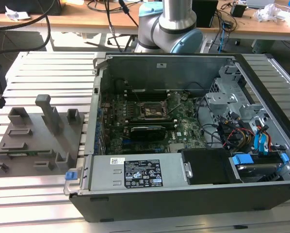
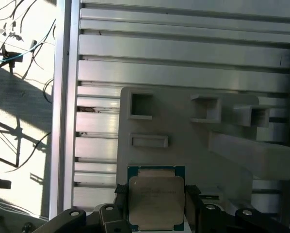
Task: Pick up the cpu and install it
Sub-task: 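Pick up the cpu and move it towards the insertion slot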
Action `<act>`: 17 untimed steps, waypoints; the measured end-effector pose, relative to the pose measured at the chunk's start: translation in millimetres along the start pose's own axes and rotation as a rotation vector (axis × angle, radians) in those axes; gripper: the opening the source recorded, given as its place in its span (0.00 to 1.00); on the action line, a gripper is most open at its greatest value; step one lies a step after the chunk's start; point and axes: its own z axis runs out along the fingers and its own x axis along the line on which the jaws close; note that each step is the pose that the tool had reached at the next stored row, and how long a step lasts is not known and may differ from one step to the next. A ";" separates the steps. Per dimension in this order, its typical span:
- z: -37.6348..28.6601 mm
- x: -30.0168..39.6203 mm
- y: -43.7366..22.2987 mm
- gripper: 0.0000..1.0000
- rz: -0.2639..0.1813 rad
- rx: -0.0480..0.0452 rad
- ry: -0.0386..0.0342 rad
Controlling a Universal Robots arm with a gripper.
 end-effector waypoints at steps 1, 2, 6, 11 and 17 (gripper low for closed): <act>-1.8 0.0 0.0 0.55 0.000 -0.0001 0.0000; -3.0 -0.1 -0.1 0.55 0.000 0.0000 -0.0001; -10.5 -0.3 -0.4 0.55 0.000 0.0000 -0.0001; -21.2 -0.6 -0.7 0.55 0.000 0.0000 0.0000; -31.8 -0.9 -1.1 0.55 0.000 0.0000 -0.0001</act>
